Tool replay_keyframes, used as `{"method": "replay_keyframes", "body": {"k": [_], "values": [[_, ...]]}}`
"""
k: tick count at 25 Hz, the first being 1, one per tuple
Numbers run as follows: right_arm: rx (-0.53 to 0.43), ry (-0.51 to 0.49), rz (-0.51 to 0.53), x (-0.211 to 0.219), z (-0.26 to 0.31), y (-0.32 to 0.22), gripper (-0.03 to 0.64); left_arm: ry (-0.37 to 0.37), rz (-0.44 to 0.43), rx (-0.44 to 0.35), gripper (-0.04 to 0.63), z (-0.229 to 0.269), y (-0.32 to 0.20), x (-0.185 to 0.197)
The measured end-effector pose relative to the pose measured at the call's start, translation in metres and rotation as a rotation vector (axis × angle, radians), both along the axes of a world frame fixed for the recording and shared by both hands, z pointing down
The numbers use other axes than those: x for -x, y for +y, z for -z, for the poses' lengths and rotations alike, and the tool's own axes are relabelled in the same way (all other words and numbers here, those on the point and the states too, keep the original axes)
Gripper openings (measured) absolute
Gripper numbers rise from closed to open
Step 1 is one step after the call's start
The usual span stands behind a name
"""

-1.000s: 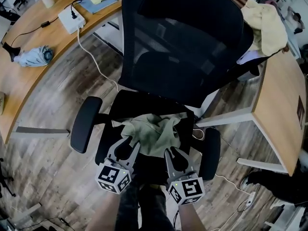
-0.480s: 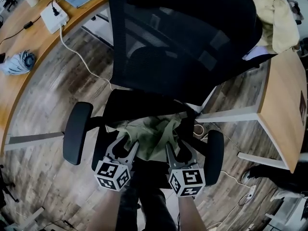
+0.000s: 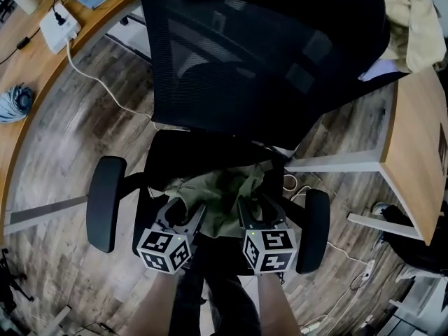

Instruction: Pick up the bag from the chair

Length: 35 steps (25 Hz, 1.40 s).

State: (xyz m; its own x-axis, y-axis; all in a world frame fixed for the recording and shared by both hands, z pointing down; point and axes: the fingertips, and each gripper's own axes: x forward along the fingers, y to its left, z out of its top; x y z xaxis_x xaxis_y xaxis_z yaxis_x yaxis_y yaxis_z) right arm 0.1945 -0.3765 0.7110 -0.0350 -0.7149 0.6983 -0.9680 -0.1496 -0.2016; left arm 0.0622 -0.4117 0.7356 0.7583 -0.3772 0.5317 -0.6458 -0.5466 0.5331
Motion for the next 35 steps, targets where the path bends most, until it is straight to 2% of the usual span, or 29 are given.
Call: {"method": "replay_keyframes", "body": {"k": [4, 8, 15, 22, 30, 35], "values": [[0.075, -0.005, 0.0, 0.002, -0.017, 0.001, 0.178, -0.026, -0.012, -0.003, 0.192, -0.004, -0.004, -0.005], [0.137, -0.014, -0.011, 0.003, -0.029, 0.004, 0.169, -0.03, -0.014, -0.023, 0.113, -0.004, -0.006, -0.006], [0.142, -0.06, 0.072, 0.013, -0.031, 0.003, 0.076, -0.031, -0.056, -0.055, 0.047, 0.0, 0.0, -0.011], [0.013, -0.142, 0.007, 0.009, -0.014, 0.014, 0.051, 0.005, -0.05, -0.072, 0.018, 0.009, 0.002, -0.011], [-0.156, -0.168, 0.028, 0.013, 0.023, 0.018, 0.044, 0.035, -0.025, -0.113, 0.014, 0.032, -0.001, -0.006], [-0.212, -0.183, 0.045, 0.02, 0.04, 0.022, 0.043, 0.027, 0.0, -0.124, 0.012, 0.043, -0.003, 0.004]]}}
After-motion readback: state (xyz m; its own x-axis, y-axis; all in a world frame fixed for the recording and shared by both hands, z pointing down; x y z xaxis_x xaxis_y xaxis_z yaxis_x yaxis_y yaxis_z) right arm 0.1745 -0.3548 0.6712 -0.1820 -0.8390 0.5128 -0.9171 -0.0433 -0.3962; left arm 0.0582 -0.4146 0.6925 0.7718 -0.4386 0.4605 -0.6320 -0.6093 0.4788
